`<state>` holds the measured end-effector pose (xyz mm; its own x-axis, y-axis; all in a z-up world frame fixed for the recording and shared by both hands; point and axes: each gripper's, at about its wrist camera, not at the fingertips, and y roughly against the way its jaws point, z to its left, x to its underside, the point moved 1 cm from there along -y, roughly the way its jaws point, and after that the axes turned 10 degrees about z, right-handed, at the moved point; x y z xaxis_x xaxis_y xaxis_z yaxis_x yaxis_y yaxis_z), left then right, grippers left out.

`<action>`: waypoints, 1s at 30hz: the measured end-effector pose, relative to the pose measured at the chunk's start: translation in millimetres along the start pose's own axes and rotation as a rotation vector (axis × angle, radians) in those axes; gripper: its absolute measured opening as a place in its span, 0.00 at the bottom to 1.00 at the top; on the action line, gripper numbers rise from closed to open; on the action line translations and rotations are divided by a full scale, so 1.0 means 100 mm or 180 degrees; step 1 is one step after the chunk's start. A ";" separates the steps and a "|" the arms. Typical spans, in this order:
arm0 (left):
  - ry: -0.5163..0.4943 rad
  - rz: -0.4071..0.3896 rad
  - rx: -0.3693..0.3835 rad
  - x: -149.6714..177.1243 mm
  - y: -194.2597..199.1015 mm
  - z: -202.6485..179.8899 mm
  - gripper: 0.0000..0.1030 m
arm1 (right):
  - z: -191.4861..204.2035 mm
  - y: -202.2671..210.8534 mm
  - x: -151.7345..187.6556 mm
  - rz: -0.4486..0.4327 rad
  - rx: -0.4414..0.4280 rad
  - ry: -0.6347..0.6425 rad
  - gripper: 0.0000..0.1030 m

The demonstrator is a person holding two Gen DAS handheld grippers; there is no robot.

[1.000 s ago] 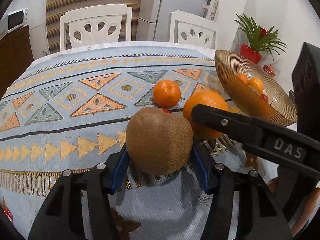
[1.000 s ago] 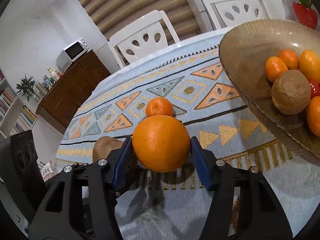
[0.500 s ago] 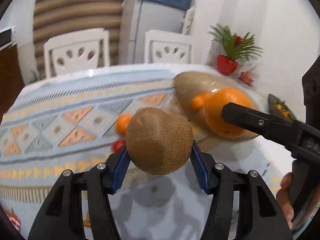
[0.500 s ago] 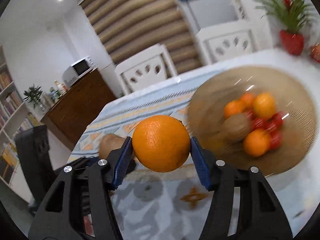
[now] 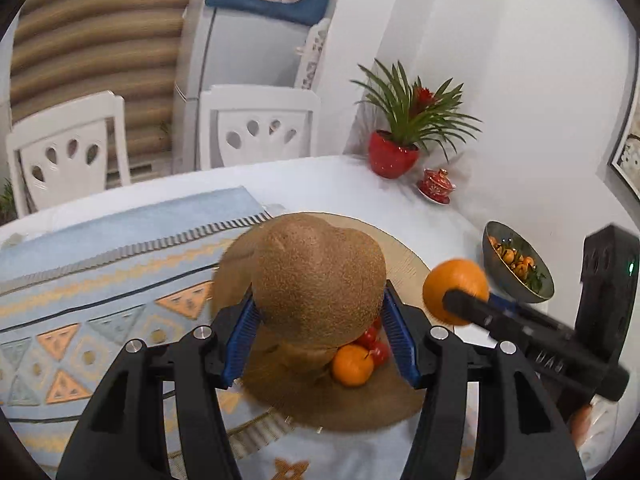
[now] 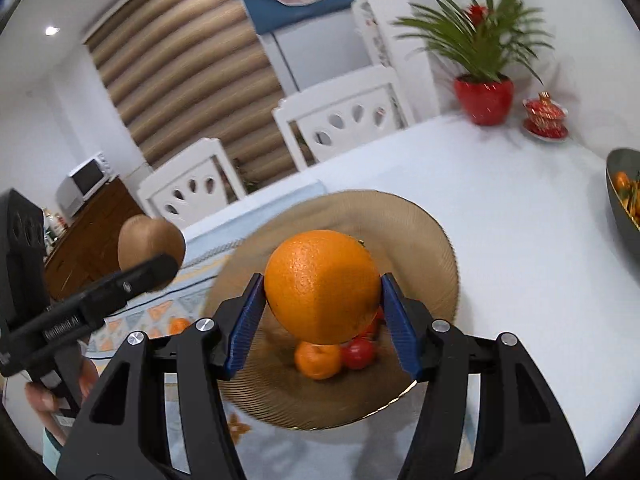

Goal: Organize fruits
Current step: 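Carry the orange and brown fruit into the amber glass bowl and open both tools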

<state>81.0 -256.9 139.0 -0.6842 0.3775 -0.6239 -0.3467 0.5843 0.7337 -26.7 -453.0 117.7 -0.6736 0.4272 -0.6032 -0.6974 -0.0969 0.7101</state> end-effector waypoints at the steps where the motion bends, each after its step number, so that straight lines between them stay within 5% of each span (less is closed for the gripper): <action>1: 0.0009 0.0025 0.0001 -0.02 -0.07 0.00 0.55 | -0.04 -0.04 0.00 0.0028 0.0015 -0.0020 0.58; 14: 0.0127 0.0331 -0.0052 -0.04 -0.74 0.16 0.55 | -0.29 -0.43 0.01 0.0200 0.0103 -0.0159 0.58; 17: 0.0152 0.0348 -0.0068 -0.04 -0.78 0.21 0.56 | -0.29 -0.48 0.01 0.0219 0.0131 -0.0139 0.59; 21: 0.0210 0.0228 -0.0006 -0.04 -0.69 0.28 0.69 | -0.29 -0.43 0.02 0.0179 -0.0038 -0.0184 0.60; 30: 0.0124 0.0193 0.0002 0.04 -0.51 0.32 0.70 | 0.02 -0.29 0.03 0.0132 -0.0013 0.0055 0.60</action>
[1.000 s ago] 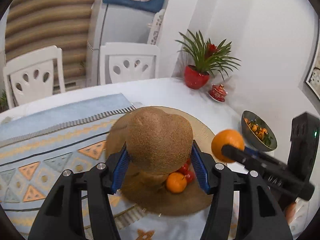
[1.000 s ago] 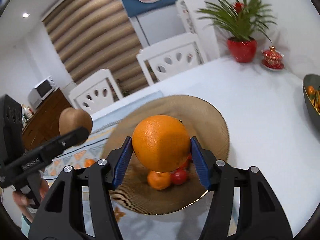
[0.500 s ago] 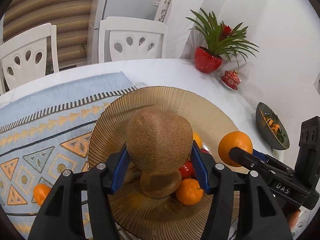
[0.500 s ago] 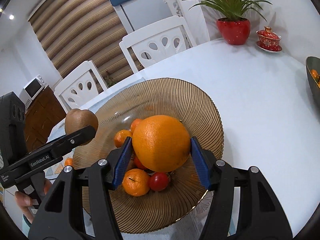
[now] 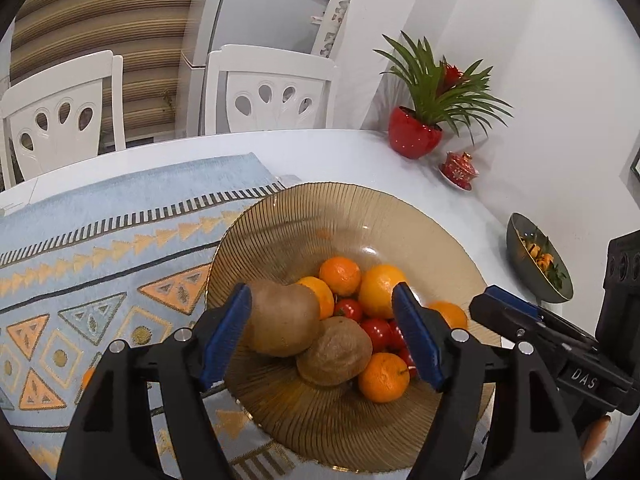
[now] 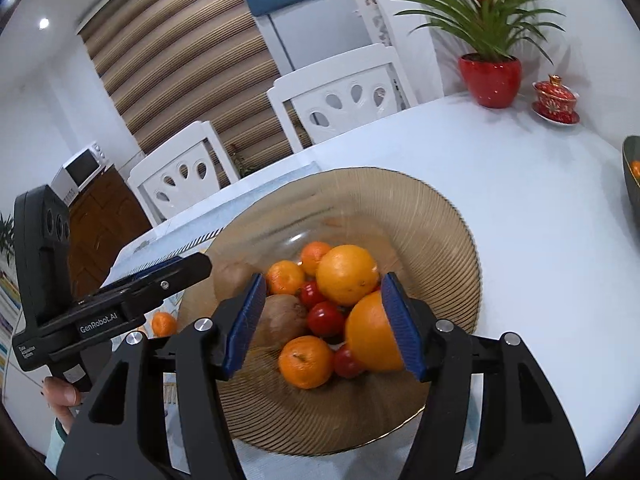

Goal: Organize fruits
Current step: 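Carry the orange and brown fruit into the amber glass bowl and open both tools, then lift both open tools away from the bowl toward the remaining fruit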

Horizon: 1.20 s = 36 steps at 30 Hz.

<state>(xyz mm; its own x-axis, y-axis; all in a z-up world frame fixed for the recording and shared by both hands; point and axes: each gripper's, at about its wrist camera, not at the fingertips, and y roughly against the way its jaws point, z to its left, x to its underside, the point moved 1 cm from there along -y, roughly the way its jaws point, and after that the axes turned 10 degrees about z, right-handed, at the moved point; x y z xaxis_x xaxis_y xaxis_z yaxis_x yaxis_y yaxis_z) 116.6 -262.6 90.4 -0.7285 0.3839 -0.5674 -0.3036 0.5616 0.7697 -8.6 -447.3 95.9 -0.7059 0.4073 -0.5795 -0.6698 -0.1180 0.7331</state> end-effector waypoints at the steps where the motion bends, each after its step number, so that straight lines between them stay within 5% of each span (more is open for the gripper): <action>1: -0.0016 -0.0003 -0.0012 0.01 0.03 0.00 0.70 | 0.04 0.00 0.01 0.0014 -0.0003 0.0023 0.60; 14: -0.0015 -0.0209 -0.0017 0.18 0.59 0.23 0.73 | 0.43 0.13 0.08 0.0124 -0.0222 0.0143 0.60; 25: 0.0249 -0.0485 -0.0141 0.42 1.27 0.85 0.73 | 1.13 0.04 0.15 0.0202 -0.0356 0.0465 0.60; 36: 0.0626 -0.0551 -0.0170 0.84 1.53 1.52 0.73 | 1.80 -0.28 0.26 0.0384 -0.0420 0.0707 0.60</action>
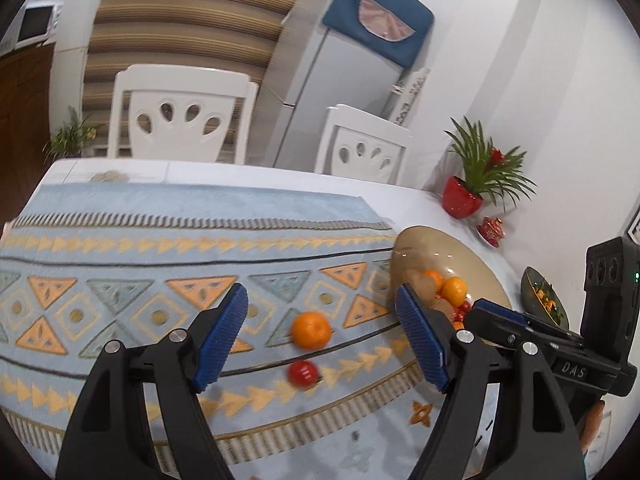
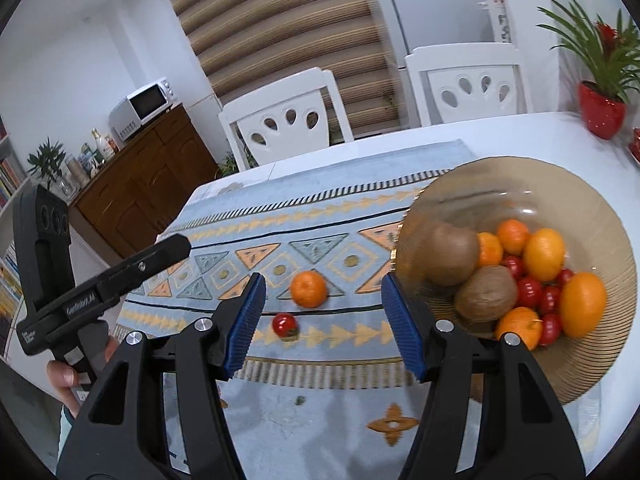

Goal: Organize fruits
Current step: 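Lift both open tools away from the bowl toward the remaining fruit, then grasp the tangerine with the right tool while the left tool grasps the red tomato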

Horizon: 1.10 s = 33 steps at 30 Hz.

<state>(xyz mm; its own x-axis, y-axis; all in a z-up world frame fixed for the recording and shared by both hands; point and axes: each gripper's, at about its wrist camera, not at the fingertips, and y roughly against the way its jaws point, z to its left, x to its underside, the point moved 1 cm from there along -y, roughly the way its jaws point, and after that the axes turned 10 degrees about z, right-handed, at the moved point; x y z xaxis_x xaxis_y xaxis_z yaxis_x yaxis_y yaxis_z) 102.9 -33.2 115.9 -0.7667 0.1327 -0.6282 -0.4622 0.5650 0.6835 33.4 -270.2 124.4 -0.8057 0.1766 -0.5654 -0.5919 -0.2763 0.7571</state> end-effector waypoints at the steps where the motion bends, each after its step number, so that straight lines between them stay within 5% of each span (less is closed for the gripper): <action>1: 0.0026 0.0008 -0.0007 0.04 0.01 0.06 0.73 | 0.04 -0.06 -0.01 0.0040 -0.0015 0.0000 0.60; 7: 0.0122 0.0094 -0.0113 0.27 -0.03 0.34 0.66 | 0.15 -0.34 -0.03 0.0174 0.0042 -0.0079 0.60; 12: 0.0119 0.0401 -0.0216 0.49 -0.23 0.43 0.59 | 0.21 -0.64 0.01 0.0293 0.0061 -0.0114 0.60; 23: -0.0408 0.0855 -0.0291 0.72 -0.84 -0.05 0.61 | 0.15 -1.10 0.03 0.0346 0.0010 -0.0067 0.59; 33: -0.0323 0.0819 -0.0250 0.69 -1.08 -0.05 0.60 | 0.01 -1.32 0.03 0.0251 -0.0145 0.0003 0.59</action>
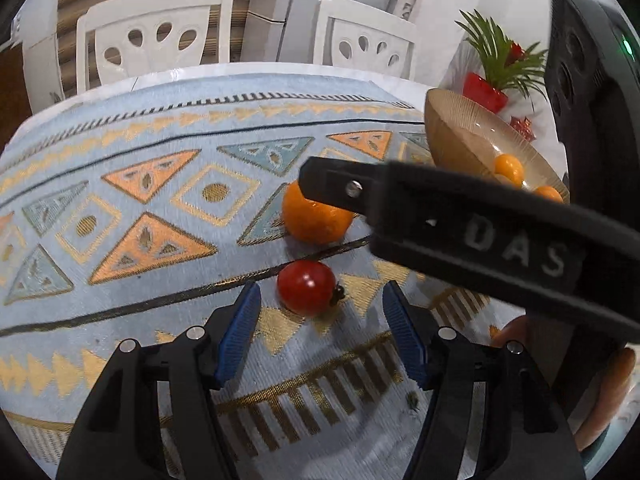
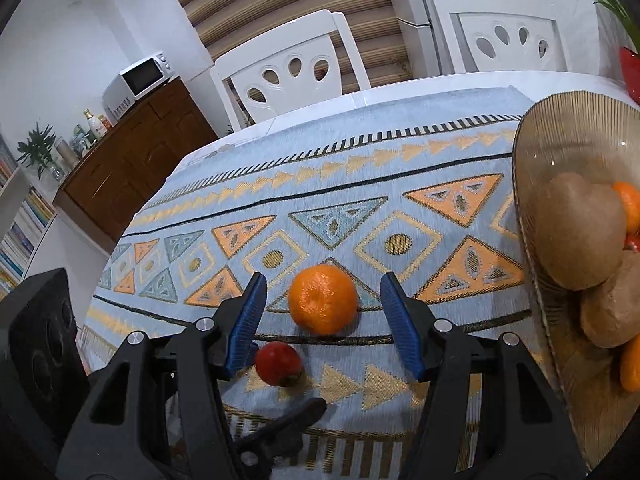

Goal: Organize fruits
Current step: 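Grasp the tangerine with the right tool while the left tool grasps the red tomato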

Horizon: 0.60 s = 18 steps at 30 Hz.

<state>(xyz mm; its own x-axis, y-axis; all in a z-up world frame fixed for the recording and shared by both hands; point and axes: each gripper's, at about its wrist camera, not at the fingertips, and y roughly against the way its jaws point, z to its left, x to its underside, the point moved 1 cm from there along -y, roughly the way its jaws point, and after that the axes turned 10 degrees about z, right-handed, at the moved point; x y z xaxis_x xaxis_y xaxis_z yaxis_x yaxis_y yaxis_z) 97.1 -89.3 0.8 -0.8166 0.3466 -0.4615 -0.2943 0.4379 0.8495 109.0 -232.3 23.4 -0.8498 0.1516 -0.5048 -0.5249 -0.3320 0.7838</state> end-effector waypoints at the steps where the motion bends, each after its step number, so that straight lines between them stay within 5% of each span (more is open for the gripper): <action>1: 0.0015 -0.0055 0.0020 -0.01 0.03 0.01 0.60 | -0.01 -0.03 0.01 0.0019 -0.0009 0.0001 0.59; 18: -0.0046 -0.0022 -0.0031 -0.04 -0.05 -0.03 0.59 | 0.19 -0.19 0.06 0.0136 0.0263 0.0298 0.59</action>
<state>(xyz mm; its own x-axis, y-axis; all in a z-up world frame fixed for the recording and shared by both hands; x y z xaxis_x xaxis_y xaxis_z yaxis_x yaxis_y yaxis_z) 100.7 -95.4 -0.5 -0.8073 0.3556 -0.4710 -0.3048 0.4322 0.8487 112.6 -207.6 12.1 -0.8651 0.0501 -0.4990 -0.4939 -0.2580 0.8303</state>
